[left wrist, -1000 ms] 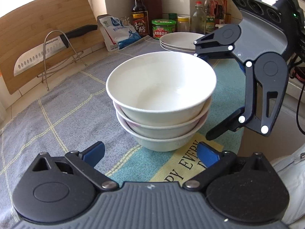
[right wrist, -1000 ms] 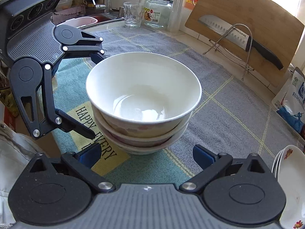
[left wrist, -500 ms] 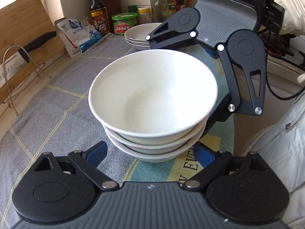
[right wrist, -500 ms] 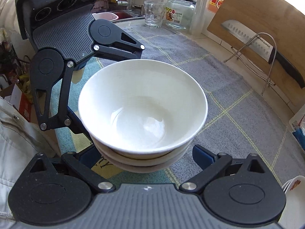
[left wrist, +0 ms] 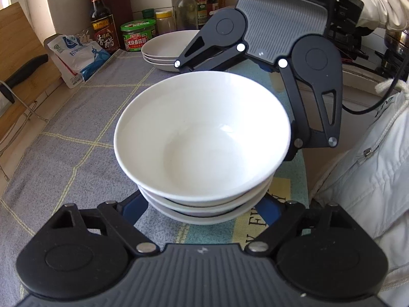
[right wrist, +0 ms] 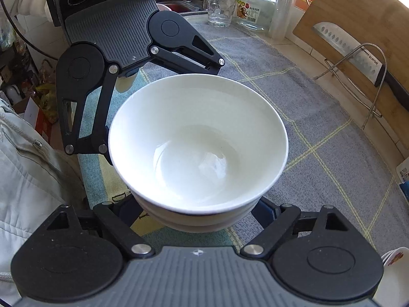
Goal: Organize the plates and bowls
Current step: 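Grip the nested bowl stack with the right tool and lift it, then carry the bowl stack with the right tool onto the floral plate stack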
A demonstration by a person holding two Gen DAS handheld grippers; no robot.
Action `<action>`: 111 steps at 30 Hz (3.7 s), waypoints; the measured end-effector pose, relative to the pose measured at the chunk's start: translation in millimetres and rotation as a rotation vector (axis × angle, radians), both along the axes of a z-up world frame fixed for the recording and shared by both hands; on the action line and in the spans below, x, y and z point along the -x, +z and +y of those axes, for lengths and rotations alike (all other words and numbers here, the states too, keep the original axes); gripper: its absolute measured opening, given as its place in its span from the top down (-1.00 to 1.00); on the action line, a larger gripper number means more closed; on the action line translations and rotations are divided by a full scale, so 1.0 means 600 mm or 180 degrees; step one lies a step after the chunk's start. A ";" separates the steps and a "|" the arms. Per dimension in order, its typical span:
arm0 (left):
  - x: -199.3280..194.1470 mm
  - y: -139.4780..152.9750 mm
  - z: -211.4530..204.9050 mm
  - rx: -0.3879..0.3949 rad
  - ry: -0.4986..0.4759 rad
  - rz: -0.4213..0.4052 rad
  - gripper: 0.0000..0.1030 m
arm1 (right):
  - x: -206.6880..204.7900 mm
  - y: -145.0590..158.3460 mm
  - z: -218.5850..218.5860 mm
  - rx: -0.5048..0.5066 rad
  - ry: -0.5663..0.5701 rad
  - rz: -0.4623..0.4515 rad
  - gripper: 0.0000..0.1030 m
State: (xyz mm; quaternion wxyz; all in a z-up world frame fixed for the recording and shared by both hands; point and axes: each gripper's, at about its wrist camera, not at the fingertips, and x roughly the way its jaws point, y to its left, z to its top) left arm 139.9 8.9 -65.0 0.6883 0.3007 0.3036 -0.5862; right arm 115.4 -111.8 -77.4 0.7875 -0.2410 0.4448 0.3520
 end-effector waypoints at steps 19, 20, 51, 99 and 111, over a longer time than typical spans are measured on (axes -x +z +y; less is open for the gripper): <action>-0.009 -0.001 0.000 -0.0004 -0.0115 0.0100 -0.69 | -0.005 -0.002 0.004 0.0005 -0.0023 0.0094 -0.77; -0.009 -0.001 0.000 -0.0010 -0.0110 0.0105 -0.69 | -0.006 -0.002 0.004 0.0007 -0.0020 0.0099 -0.77; -0.001 0.067 -0.132 0.0029 0.0217 0.0061 -0.69 | -0.012 0.067 -0.133 -0.0076 0.0312 0.0056 -0.77; -0.136 0.015 -0.467 0.0206 -0.0235 -0.0057 -0.69 | -0.056 0.049 -0.459 0.0137 -0.0512 -0.0034 -0.77; -0.143 0.012 -0.463 0.0239 -0.0182 0.0024 -0.69 | -0.056 0.050 -0.454 0.0168 -0.0512 -0.0110 -0.78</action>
